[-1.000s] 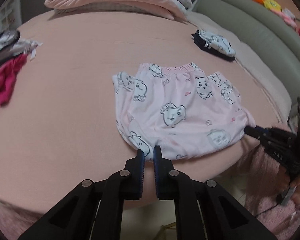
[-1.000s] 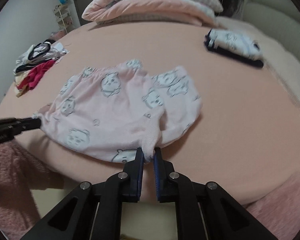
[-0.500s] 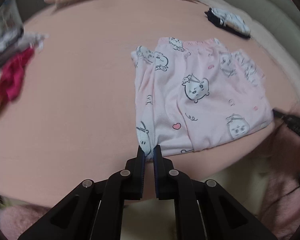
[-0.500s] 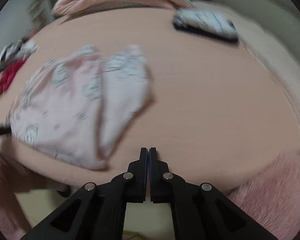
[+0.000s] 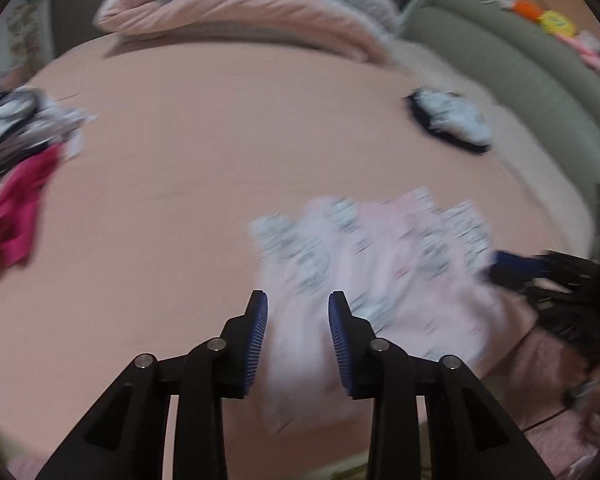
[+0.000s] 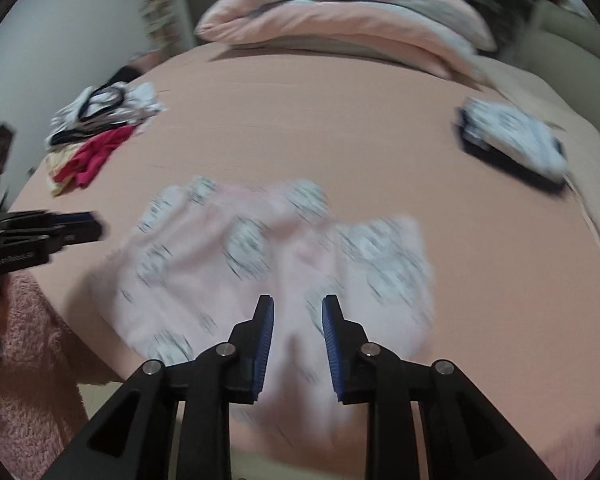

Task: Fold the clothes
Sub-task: 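Release the pants and pat them flat with both grippers open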

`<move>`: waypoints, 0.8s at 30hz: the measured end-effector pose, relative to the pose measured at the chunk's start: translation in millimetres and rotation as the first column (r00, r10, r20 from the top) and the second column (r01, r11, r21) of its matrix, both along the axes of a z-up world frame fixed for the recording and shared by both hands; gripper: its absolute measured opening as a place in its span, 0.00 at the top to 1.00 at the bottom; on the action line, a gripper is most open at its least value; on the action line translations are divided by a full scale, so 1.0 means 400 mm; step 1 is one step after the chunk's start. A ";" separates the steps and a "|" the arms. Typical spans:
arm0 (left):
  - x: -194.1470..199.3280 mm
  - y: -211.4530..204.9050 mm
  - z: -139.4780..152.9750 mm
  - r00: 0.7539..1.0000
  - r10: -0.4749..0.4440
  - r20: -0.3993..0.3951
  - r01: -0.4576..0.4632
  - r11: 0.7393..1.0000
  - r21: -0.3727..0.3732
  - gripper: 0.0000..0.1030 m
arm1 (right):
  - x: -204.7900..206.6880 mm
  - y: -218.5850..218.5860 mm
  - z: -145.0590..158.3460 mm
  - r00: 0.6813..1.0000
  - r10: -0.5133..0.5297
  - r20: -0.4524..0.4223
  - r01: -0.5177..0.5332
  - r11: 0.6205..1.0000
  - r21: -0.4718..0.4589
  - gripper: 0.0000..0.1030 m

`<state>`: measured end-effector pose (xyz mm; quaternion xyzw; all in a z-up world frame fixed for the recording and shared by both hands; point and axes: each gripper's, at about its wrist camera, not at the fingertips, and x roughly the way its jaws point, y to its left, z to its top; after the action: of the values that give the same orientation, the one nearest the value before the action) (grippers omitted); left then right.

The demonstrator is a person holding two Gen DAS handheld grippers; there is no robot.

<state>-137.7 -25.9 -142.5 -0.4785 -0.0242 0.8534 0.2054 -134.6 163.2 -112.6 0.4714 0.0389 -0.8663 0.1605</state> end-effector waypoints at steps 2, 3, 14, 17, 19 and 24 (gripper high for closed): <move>-0.017 0.046 -0.011 0.998 -0.067 -0.017 0.068 0.997 0.047 0.72 | -0.034 -0.026 -0.030 0.999 0.040 0.023 -0.041 0.999 0.014 0.76; -0.029 0.071 -0.031 0.996 -0.093 -0.009 0.093 0.996 0.016 0.72 | -0.048 -0.040 -0.051 0.998 0.051 0.037 -0.052 0.998 0.039 0.76; -0.035 -0.083 -0.044 0.986 0.158 -0.043 -0.159 0.987 -0.025 0.72 | -0.046 0.106 -0.086 0.990 -0.122 0.067 0.120 0.992 0.030 0.74; 0.006 0.035 -0.021 0.991 -0.021 -0.129 0.017 0.999 -0.036 0.72 | -0.050 0.068 -0.053 0.996 -0.086 0.016 0.087 0.995 -0.052 0.74; 0.005 0.095 -0.044 0.992 -0.076 -0.100 0.069 0.995 -0.073 0.71 | -0.056 0.014 -0.068 0.999 -0.044 0.013 0.044 0.999 -0.017 0.73; -0.025 0.048 -0.071 0.999 0.027 -0.039 -0.030 0.995 -0.099 0.71 | -0.075 0.017 -0.127 0.994 -0.089 0.055 0.088 0.996 0.020 0.82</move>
<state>-147.8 -6.7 -171.0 -0.4715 0.0154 0.8653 0.1696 -164.7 169.9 -163.5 0.4979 0.0212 -0.8589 0.1185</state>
